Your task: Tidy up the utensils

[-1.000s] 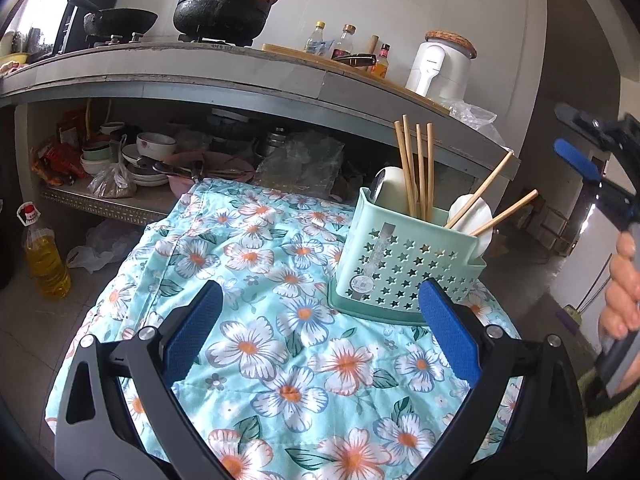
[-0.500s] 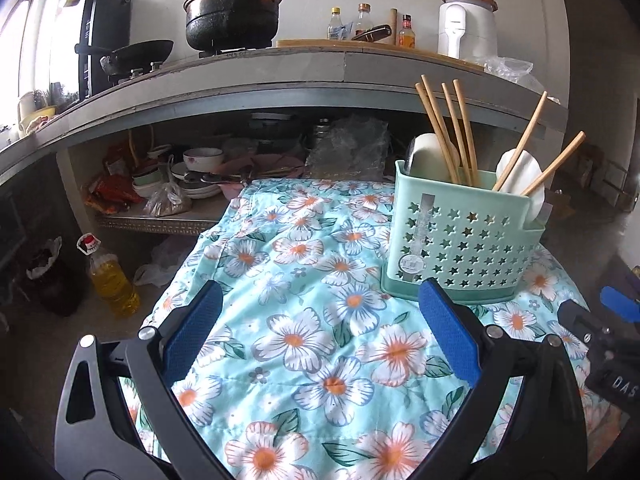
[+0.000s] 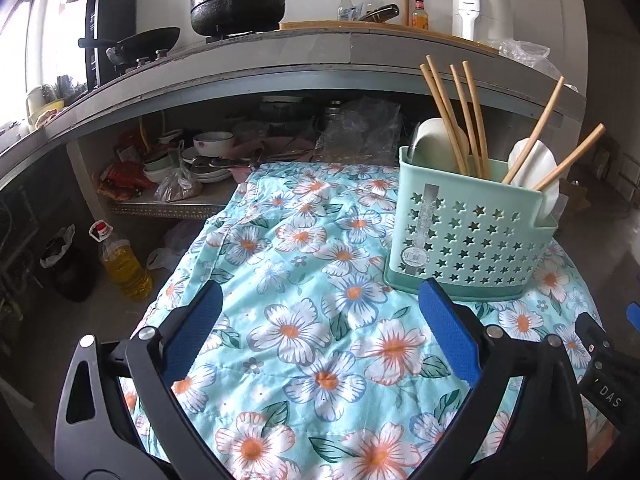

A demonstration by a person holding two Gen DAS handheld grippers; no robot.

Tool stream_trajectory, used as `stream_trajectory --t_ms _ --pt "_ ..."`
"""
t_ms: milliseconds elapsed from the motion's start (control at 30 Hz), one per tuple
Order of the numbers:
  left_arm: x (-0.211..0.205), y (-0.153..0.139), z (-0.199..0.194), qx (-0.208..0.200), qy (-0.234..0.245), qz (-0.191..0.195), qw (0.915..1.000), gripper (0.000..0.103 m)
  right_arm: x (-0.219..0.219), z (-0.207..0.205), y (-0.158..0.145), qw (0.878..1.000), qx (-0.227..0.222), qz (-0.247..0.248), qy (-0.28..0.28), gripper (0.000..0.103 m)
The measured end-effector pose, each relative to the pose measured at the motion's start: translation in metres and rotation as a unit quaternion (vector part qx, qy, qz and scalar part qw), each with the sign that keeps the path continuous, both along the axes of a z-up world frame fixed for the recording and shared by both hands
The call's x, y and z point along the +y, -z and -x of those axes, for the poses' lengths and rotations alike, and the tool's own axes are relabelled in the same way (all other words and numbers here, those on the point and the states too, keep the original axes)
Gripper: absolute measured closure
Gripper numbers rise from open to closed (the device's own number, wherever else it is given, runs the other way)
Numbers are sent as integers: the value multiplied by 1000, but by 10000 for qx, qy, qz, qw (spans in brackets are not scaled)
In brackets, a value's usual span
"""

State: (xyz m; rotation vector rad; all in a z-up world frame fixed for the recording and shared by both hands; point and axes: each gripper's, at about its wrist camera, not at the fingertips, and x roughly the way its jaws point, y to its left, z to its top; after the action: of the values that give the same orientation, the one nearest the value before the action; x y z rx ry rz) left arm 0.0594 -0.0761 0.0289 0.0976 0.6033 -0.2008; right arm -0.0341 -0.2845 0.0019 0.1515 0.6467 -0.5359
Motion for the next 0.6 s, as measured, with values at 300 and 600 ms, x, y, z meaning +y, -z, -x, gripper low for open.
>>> stream_trajectory --t_ms 300,600 --pt "7 2 -5 146 -212 -55 9997 8 4 -6 2 9999 112 39 -47 8" --pt "9 2 -6 181 -216 -35 9996 8 7 -8 -5 9999 59 126 -46 8"
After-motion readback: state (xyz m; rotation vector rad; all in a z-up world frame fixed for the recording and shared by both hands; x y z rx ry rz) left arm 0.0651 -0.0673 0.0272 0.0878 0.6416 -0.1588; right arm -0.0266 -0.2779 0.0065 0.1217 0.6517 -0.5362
